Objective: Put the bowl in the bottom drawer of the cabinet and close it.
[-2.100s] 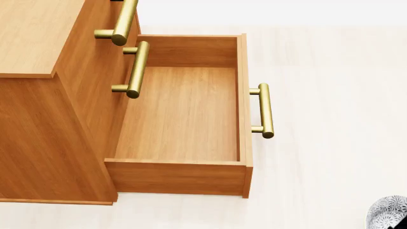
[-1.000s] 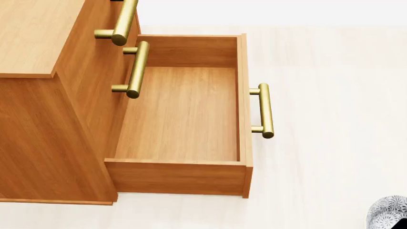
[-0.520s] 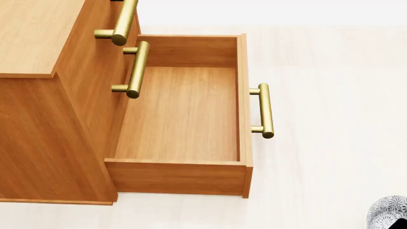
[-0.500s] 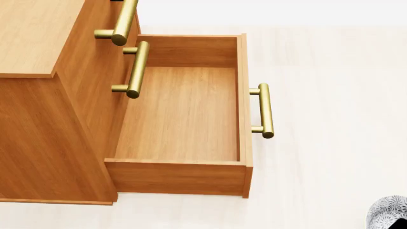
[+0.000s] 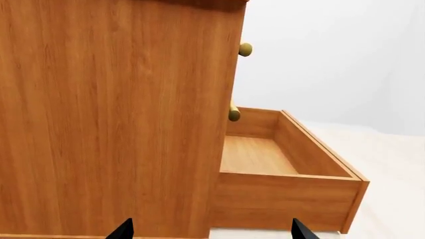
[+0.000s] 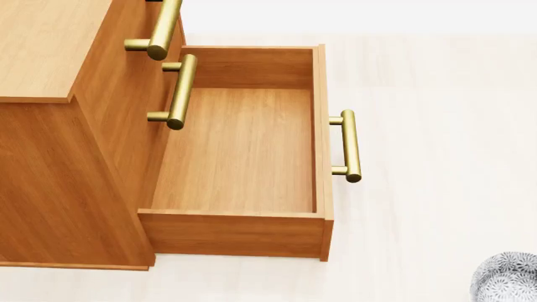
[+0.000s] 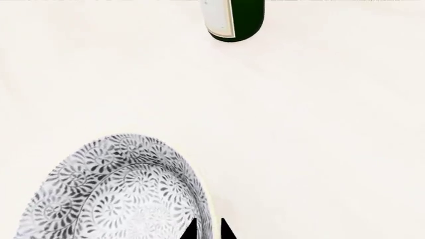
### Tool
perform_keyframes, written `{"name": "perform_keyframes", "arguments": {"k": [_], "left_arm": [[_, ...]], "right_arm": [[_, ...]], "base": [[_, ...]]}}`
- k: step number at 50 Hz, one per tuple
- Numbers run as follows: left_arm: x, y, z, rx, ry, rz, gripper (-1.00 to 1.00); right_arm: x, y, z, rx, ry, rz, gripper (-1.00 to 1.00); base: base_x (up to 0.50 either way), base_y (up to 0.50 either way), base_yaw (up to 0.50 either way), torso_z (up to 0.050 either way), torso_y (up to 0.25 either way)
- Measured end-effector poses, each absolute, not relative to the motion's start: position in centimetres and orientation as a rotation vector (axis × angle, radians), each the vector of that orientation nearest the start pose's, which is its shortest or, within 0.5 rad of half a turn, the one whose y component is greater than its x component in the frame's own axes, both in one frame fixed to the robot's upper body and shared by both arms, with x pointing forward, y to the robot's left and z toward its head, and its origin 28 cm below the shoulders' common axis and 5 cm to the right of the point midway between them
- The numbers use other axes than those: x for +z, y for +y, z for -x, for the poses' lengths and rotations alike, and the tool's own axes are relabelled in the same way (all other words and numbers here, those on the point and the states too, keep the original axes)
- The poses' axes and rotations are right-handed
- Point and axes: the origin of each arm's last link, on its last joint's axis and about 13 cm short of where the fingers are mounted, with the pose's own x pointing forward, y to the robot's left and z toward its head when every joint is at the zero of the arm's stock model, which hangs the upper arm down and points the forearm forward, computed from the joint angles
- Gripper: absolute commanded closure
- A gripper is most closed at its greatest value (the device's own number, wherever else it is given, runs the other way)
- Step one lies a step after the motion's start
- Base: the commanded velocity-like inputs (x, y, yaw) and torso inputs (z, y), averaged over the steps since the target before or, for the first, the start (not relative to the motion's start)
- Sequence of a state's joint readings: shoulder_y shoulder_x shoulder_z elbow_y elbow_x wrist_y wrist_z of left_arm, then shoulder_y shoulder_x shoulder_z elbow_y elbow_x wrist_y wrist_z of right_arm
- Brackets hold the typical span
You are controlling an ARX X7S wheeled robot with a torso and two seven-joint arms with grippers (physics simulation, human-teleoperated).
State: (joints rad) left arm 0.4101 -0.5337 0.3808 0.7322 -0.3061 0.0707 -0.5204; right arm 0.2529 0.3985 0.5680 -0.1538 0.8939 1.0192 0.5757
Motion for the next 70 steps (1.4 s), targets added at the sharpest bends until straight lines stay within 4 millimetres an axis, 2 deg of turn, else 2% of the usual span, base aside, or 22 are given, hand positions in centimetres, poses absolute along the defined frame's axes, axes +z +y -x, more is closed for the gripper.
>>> {"name": "perform_keyframes", "arguments": {"k": [15,27,54,70], "left_arm": [[9.2,20.1,-9.8,-0.103,-0.155,0.118,-1.00],[9.2,20.0,-9.8,-0.105,-0.155,0.118,-1.00],[9.5,19.9,-9.6,-0.109,-0.156,0.123,-1.00],[9.5,19.9,-9.7,-0.109,-0.155,0.124,-1.00]], "right_arm": [[10.7,-24.0,-22.0,-0.588,0.428,-0.476,1.00],[12.5,-23.2,-22.3,-0.530,0.404,-0.480,1.00],[18.6,-22.0,-23.1,-0.423,0.321,-0.454,1.00],[24.2,-20.8,-25.7,-0.348,0.338,-0.476,1.00]], "base": [[0.00,0.00,0.00,0.000,0.000],[0.00,0.00,0.00,0.000,0.000],[0.00,0.00,0.00,0.000,0.000],[0.00,0.00,0.00,0.000,0.000]]}}
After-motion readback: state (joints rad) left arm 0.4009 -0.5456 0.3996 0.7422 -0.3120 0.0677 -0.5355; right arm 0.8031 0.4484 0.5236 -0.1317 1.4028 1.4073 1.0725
